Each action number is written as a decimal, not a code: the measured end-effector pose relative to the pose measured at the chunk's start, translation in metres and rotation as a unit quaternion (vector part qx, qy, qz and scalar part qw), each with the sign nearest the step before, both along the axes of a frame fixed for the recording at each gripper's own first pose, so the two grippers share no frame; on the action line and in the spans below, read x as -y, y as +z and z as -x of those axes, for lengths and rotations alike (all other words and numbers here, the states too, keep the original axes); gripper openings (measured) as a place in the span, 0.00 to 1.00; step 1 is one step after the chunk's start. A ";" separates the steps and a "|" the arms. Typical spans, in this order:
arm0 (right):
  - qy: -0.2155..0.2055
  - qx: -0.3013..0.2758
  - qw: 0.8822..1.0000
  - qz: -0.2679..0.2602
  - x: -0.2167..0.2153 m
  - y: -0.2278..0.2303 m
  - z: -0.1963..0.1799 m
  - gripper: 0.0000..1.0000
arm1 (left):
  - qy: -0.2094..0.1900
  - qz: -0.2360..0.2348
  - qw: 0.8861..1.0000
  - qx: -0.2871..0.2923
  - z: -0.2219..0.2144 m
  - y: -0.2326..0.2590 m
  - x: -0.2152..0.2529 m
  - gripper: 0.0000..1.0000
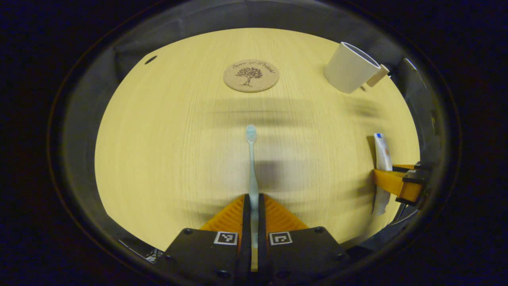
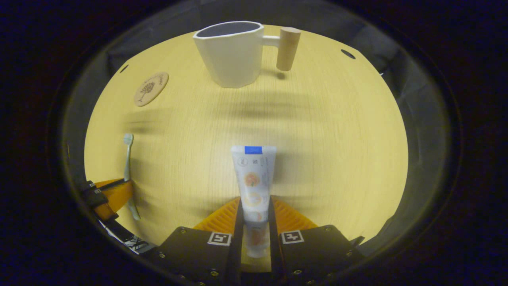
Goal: Put the toothbrush and toothpaste on the desktop into the cup, then pick up the cup and place it on the coaster on the desktop.
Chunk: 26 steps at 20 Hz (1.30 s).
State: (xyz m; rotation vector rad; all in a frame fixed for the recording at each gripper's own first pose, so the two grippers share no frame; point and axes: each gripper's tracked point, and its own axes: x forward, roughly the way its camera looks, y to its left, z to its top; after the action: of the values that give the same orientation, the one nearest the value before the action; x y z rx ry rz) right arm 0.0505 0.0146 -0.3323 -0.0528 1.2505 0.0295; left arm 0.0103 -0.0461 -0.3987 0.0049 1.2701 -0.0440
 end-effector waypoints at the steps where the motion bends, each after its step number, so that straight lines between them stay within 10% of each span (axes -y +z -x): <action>1: -0.004 0.003 1.000 -0.001 0.001 -0.001 0.000 0.30 | -0.002 0.000 1.000 0.001 0.000 0.000 0.001 0.15; 13: -0.011 0.017 0.999 -0.030 -0.002 0.006 0.001 0.16 | 0.007 0.006 1.000 0.014 0.000 0.003 0.000 0.08; 26: -0.030 0.187 0.975 -0.117 -0.018 0.149 -0.068 0.16 | 0.014 0.008 1.000 0.018 -0.001 0.004 -0.001 0.08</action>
State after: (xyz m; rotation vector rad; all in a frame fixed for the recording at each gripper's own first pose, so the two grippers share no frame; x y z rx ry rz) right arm 0.1188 0.0325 -0.1829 0.1777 0.8640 0.1104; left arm 0.0110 -0.0453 -0.3947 -0.0254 1.2327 -0.0304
